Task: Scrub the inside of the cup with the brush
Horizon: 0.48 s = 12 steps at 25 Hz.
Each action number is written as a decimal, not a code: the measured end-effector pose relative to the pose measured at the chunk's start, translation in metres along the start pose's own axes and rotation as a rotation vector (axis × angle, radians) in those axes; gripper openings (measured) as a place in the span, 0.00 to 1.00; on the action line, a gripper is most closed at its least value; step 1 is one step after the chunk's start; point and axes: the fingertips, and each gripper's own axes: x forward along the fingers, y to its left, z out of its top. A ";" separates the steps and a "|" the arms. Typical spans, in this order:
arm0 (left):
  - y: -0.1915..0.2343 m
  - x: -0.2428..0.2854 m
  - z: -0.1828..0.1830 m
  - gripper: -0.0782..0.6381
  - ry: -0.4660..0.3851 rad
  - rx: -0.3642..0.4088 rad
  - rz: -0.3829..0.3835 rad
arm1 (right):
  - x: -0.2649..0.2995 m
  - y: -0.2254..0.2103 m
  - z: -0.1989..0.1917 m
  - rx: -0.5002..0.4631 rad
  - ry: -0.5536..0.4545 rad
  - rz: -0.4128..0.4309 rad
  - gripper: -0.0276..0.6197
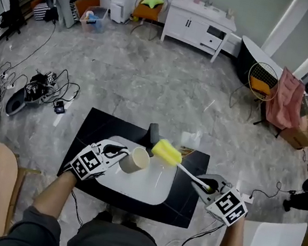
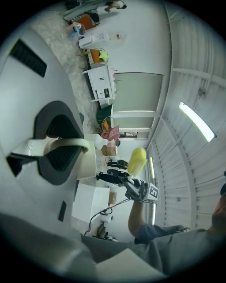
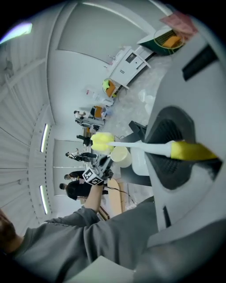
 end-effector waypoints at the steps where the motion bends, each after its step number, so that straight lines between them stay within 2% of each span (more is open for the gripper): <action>1: -0.001 0.003 -0.005 0.15 -0.004 -0.011 0.003 | -0.001 0.001 0.001 0.018 -0.021 -0.011 0.08; 7: -0.004 0.026 -0.037 0.15 0.008 -0.073 0.005 | -0.008 -0.002 -0.002 0.090 -0.082 -0.066 0.08; 12: -0.002 0.052 -0.078 0.15 0.044 -0.105 -0.003 | -0.014 -0.004 -0.006 0.124 -0.118 -0.086 0.08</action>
